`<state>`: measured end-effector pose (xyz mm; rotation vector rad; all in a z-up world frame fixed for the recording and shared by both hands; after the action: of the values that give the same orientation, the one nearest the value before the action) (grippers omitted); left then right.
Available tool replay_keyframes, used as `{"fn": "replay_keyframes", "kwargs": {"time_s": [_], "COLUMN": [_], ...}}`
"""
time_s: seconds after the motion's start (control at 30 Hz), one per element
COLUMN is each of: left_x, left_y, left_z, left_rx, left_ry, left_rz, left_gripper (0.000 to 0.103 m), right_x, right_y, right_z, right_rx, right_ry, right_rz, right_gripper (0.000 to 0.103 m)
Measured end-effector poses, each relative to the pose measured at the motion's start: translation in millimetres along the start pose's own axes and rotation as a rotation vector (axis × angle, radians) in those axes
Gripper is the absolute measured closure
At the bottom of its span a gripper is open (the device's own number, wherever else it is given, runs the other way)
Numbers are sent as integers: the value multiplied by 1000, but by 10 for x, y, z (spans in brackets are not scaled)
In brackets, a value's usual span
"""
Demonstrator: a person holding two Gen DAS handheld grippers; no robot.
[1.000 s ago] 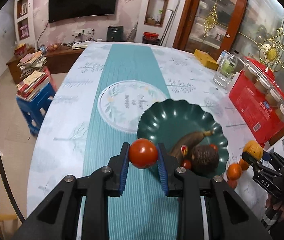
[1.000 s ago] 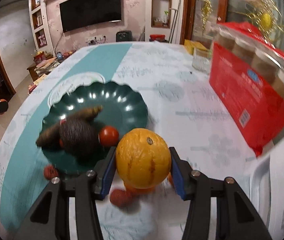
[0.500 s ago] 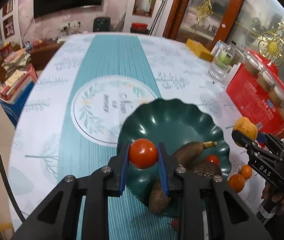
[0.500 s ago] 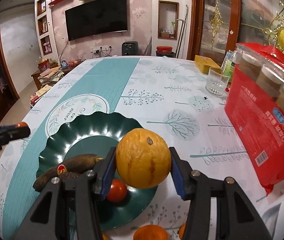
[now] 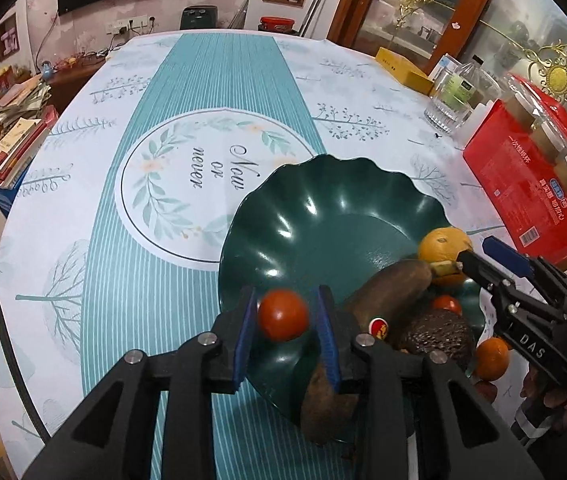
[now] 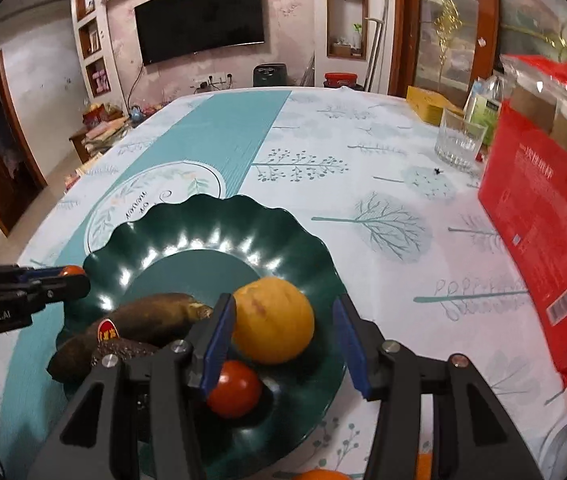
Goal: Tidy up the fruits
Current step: 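Lower the tomato and grapefruit onto the plate and open both tools, then grasp a red lychee with the left tool while the right tool grasps a mandarin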
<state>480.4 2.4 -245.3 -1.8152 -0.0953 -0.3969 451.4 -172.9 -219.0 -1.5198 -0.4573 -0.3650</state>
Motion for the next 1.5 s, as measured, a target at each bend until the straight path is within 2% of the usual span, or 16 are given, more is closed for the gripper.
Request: {"fn": "replay_keyframes", "kwargs": {"time_s": [0.07,0.27,0.6,0.87,1.1,1.5], "left_x": [-5,-72,-368,-655,-916,-1238], "left_y": [-46,-275,-743,-963,-888,-365], "left_z": [-20,-84,-222,-301,-347,-451], "left_rx": [11,46,70,63,49,6], "left_ry": [4,11,20,29,24,10], "left_rz": [2,-7,-28,-32,-6,10], "left_gripper": [63,49,42,40,40,40], "right_x": [-12,-81,-400,-702,-937,-1255], "right_y": [-31,-250,-752,-1037,-1102,-700], "right_z": [10,-8,-117,-196,-222,-214], "right_rx": [6,16,9,11,13,30], "right_ry": [5,43,102,142,147,122], "right_rz": [9,5,-2,0,2,33], "right_gripper": [52,51,48,48,41,39]}}
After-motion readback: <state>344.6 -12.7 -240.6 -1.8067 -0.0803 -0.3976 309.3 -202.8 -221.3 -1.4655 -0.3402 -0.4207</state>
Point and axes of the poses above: each gripper's, at about its wrist camera, not at the fingertips, and y roughly the way its jaws point, z to its left, x to its top, the point moved 9 cm from there along y, roughly the way its jaws point, and after that the axes turned 11 degrees about z, right-handed, at the moved point
